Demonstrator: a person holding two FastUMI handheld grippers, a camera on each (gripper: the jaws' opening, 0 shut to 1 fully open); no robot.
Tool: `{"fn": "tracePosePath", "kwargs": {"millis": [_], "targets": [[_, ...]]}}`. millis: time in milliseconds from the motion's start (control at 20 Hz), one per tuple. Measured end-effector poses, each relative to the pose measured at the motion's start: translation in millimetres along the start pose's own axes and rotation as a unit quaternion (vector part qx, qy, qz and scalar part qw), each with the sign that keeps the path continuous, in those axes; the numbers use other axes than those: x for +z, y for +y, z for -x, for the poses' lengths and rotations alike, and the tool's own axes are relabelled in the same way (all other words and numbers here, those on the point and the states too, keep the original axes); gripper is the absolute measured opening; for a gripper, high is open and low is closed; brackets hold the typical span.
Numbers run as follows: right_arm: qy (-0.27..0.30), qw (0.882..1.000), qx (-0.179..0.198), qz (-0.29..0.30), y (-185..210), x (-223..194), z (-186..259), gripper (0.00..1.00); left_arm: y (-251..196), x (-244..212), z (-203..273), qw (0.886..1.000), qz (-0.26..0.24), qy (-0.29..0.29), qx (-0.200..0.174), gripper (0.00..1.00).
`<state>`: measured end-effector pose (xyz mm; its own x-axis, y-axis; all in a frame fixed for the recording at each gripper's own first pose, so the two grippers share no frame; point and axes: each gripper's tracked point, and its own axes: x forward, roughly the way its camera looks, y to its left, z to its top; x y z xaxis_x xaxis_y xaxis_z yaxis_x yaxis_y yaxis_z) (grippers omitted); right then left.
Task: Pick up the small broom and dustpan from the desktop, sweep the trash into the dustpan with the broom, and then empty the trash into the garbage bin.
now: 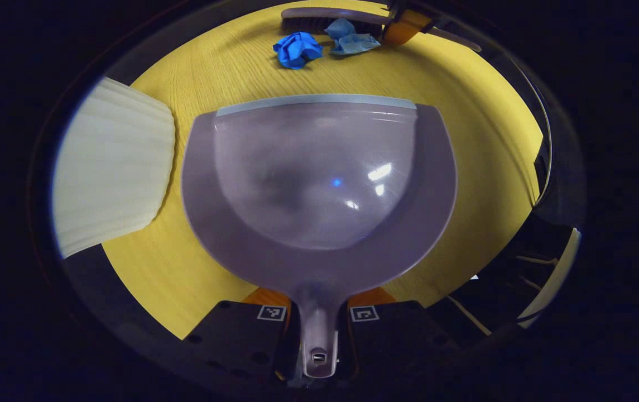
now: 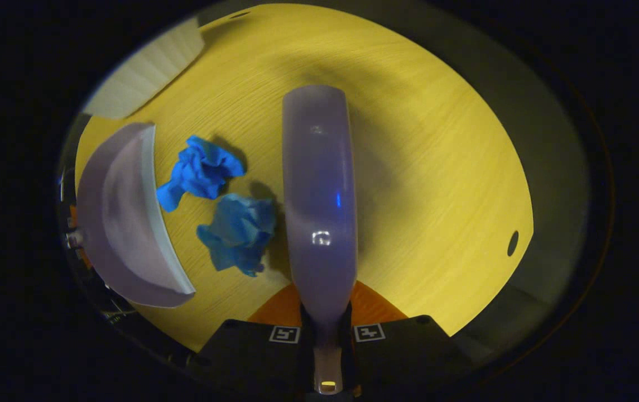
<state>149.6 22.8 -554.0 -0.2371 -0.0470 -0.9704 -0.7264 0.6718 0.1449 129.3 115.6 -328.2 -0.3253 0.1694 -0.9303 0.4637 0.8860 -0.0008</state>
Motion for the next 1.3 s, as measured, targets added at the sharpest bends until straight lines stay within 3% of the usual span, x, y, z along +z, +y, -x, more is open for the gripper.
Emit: {"fn": "tracePosePath", "kwargs": {"millis": [50,150,200,250,350,450,500,600,750,800,850,900,1050,1150,1250,1300], "targets": [[0.000,0.999,0.014,0.031,16.0,5.3,3.5,0.21,1.1,1.6,-0.2,1.000,-0.006,-0.003,0.001,0.27],[0.014,0.995,0.081,0.062,47.0,7.3,15.1,0.20,5.9,4.2,-1.7,1.000,-0.017,-0.003,0.007,0.25],[0.025,0.992,0.090,0.088,56.9,-1.3,14.0,0.21,10.6,2.6,-1.2,0.999,-0.031,-0.006,0.014,0.25],[0.028,0.987,0.138,0.078,80.0,-3.2,19.4,0.20,14.2,8.6,-1.9,0.999,-0.032,-0.020,0.015,0.27],[0.043,0.973,0.212,0.079,105.5,-16.5,27.9,0.21,14.1,7.4,-1.1,0.998,-0.034,-0.042,0.014,0.25],[0.052,0.951,0.297,0.073,133.8,-25.4,43.6,0.20,9.2,3.3,1.1,0.997,-0.052,-0.046,0.016,0.27],[0.014,0.943,0.331,0.030,144.3,-12.7,48.8,0.20,5.3,5.6,2.9,0.995,-0.063,-0.070,0.031,0.25],[-0.036,0.940,0.339,-0.010,125.7,4.7,66.7,0.20,6.9,10.9,9.4,0.994,-0.049,-0.093,0.029,0.25],[-0.138,0.916,0.356,-0.122,90.0,10.0,94.3,0.20,10.0,15.4,24.1,0.987,-0.042,-0.146,0.042,0.25],[-0.218,0.888,0.353,-0.200,55.8,14.5,120.3,0.20,6.7,15.6,40.9,0.982,-0.037,-0.180,0.046,0.25],[-0.266,0.865,0.356,-0.233,43.9,14.2,134.6,0.20,5.3,16.9,56.9,0.976,-0.037,-0.207,0.053,0.25],[-0.367,0.804,0.355,-0.303,18.5,-5.5,142.9,0.19,5.9,23.1,102.5,0.956,-0.033,-0.274,0.095,0.25],[-0.409,0.799,0.288,-0.335,2.8,-45.8,111.0,0.19,4.9,24.0,145.3,0.933,-0.006,-0.343,0.110,0.25],[-0.429,0.786,0.277,-0.348,15.2,-68.1,108.9,0.19,29.0,10.3,152.1,0.920,0.017,-0.359,0.157,0.25],[-0.449,0.775,0.271,-0.353,19.5,-81.2,110.4,0.20,69.4,-0.6,151.2,0.906,0.015,-0.337,0.254,0.25],[-0.453,0.763,0.276,-0.369,19.9,-93.2,108.4,0.20,81.7,-6.8,156.0,0.889,0.000,-0.280,0.362,0.25]]}}
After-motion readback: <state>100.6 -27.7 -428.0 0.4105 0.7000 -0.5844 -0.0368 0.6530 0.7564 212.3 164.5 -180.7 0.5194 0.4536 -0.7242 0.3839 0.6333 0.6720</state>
